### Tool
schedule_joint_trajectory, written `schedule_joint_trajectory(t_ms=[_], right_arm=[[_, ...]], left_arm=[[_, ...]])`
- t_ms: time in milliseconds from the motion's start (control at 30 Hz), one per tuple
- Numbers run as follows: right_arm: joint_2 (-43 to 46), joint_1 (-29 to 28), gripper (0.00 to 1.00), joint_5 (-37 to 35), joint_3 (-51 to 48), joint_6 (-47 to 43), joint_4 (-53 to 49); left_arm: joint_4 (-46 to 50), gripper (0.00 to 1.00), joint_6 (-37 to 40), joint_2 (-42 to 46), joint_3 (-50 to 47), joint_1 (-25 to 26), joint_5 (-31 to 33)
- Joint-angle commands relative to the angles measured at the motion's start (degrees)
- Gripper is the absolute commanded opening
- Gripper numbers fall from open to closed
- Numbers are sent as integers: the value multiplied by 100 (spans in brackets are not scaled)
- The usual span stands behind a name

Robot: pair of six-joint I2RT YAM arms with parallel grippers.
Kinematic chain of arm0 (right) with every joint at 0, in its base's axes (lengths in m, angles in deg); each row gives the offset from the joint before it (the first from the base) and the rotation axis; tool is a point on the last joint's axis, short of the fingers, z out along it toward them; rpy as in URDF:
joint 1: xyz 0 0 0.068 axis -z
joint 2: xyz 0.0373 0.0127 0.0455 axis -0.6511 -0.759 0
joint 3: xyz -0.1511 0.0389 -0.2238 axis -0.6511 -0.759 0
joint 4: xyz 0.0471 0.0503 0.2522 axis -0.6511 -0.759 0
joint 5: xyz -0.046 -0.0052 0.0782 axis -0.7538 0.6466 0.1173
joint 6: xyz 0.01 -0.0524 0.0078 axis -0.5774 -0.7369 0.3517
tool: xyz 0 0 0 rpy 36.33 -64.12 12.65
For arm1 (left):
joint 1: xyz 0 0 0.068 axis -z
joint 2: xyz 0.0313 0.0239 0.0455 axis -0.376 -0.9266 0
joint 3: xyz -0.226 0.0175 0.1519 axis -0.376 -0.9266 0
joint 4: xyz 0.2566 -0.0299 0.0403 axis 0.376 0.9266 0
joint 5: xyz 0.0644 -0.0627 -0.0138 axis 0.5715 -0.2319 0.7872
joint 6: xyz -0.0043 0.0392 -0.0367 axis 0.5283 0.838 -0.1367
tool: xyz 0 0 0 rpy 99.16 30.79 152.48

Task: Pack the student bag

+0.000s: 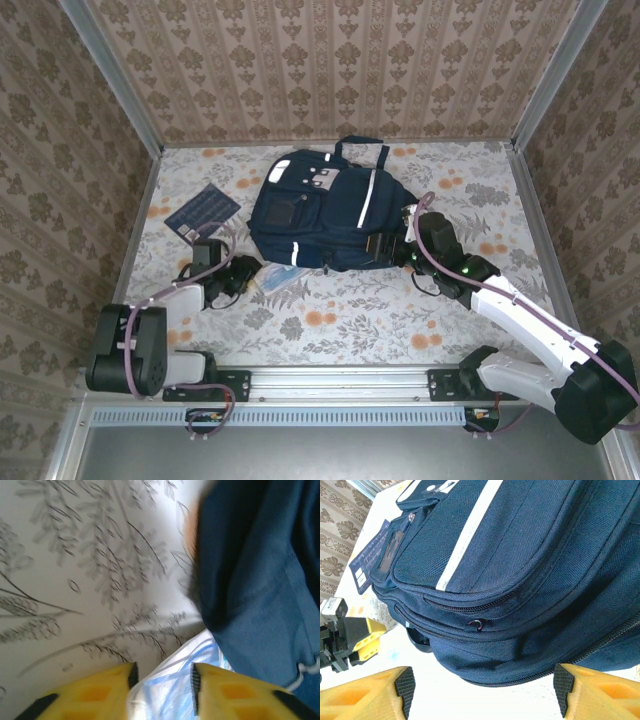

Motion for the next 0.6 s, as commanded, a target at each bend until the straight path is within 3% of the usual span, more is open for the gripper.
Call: schedule_joint_trajectory(t_ms=[0, 200, 333, 433, 567], right_arm=[[42, -28, 76, 44, -65, -56, 52], [28, -28, 76, 80, 15, -73, 31], [92, -30, 75, 161, 59, -104, -26], [121, -28, 75, 233, 89, -128, -80], [113, -45, 76, 123, 163, -78, -218]], left_arm=[[-229, 24, -122, 345, 31, 150, -302], [-231, 3, -152, 372, 32, 186, -271], [129, 0, -203, 637, 67, 192, -237], [918, 0, -247, 1279, 153, 203, -111], [2755, 0, -297, 2583, 573, 278, 413]])
